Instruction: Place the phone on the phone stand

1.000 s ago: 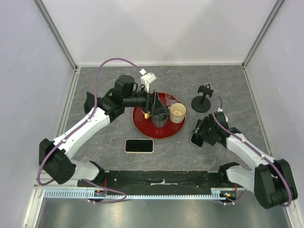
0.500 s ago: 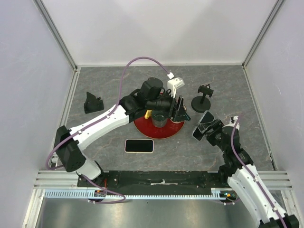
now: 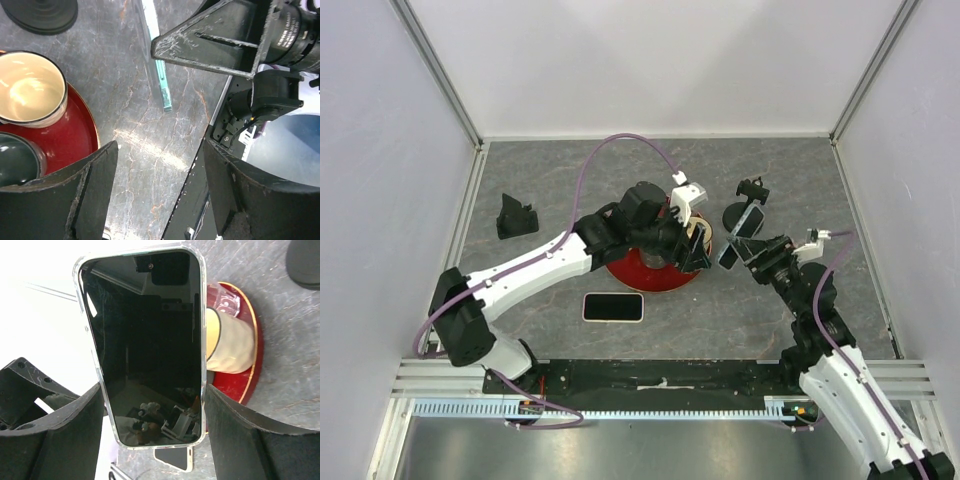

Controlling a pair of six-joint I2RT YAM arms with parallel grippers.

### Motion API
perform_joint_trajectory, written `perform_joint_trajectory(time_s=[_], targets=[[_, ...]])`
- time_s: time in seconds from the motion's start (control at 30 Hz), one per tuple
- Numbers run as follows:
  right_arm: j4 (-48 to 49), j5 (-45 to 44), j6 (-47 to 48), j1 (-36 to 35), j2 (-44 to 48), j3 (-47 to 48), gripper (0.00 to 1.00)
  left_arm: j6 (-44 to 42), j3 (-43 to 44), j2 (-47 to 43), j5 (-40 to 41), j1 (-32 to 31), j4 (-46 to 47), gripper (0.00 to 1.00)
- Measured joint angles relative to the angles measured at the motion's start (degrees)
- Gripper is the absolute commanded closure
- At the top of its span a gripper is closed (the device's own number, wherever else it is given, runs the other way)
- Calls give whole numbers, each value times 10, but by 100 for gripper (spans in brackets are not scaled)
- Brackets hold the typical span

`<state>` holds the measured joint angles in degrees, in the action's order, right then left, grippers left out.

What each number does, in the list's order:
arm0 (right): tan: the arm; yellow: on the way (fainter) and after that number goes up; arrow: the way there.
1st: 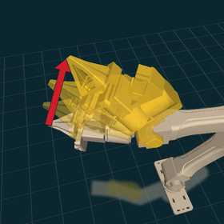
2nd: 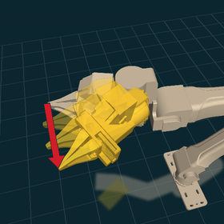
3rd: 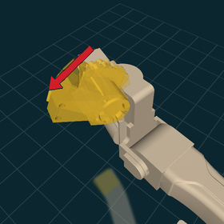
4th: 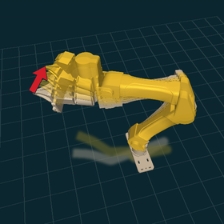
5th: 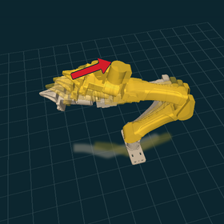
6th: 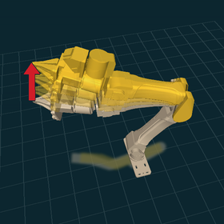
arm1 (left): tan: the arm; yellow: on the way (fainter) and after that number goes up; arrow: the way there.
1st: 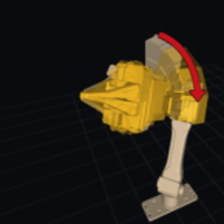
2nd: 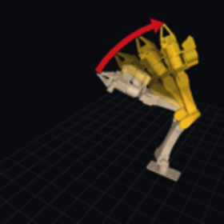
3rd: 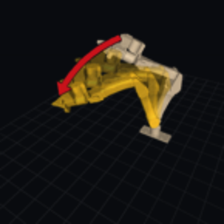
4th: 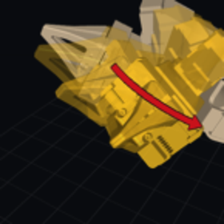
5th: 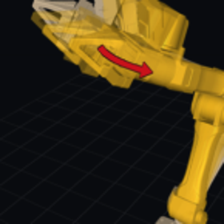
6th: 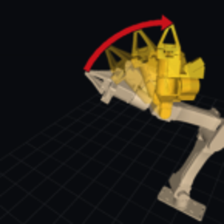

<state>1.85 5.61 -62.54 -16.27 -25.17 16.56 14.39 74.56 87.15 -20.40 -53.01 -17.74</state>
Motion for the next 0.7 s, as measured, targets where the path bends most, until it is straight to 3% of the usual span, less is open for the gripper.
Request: perform_joint_trajectory(time_s=[0.17,0.33,0.53,0.7], targets=[[32,-14,-25,-44,-52,24,100,-7,-14,-31,10,0,12,24],[61,-67,-35,-132,-93,52,100,-8,-17,-33,22,0,17,27],[84,-146,-32,-237,-130,76,100,-15,-19,-34,39,0,12,43],[89,-213,-28,-282,-144,88,100,-21,-21,-35,40,0,4,69]])
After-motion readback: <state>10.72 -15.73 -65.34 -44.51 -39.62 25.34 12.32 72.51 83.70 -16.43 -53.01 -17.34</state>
